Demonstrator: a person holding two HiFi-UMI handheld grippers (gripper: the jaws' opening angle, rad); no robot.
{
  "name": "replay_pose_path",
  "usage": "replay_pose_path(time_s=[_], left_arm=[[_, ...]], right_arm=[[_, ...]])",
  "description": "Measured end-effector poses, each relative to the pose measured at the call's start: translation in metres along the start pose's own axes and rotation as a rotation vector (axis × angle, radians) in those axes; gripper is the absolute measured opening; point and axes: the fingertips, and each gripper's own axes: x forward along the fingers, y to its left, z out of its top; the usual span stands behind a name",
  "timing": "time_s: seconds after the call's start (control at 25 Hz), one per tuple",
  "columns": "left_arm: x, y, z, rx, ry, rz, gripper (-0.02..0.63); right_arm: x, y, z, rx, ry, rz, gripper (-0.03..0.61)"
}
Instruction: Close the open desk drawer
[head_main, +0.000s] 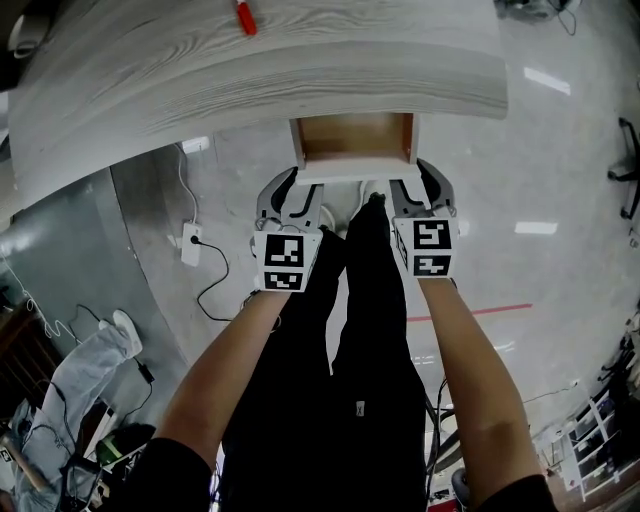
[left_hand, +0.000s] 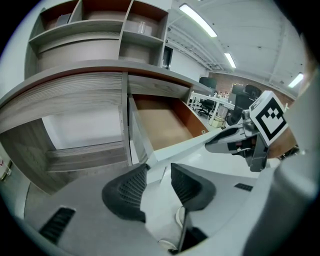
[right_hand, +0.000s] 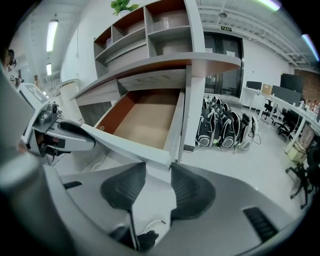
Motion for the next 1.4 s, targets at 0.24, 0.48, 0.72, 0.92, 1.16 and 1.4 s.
replay_pose_path(time_s=[0.24,0.48,0.72,0.92,1.16,1.4], left_arm=[[-0.009,0.000,0.012,-0.034,-0.026,0.021,0.153],[-0.019,0.001,0.027,-0.058,-0.059,0.025,0.153],[-0.021,0.004,0.036,-0.104,-0.073,0.057,0.153],[-0.023,0.003,0.040,-0.117,-0.067,0.068,0.155],[-0.024,0.004,0.046,-0.130,-0.084,0.077,0.155],[-0.017,0.012,0.058,-0.143,-0.099,0.093,0.155]], right_arm=[[-0.010,0.001,0.011,0.038,-0.037,-0.002,0.164],[-0.021,0.001,0.024,0.050,-0.094,0.013,0.164],[-0.027,-0.001,0.031,0.024,-0.112,0.011,0.164],[-0.029,-0.001,0.033,0.034,-0.129,0.016,0.164],[-0.031,-0.003,0.040,0.037,-0.140,0.022,0.164],[-0.023,-0.008,0.052,0.037,-0.152,0.032,0.164]])
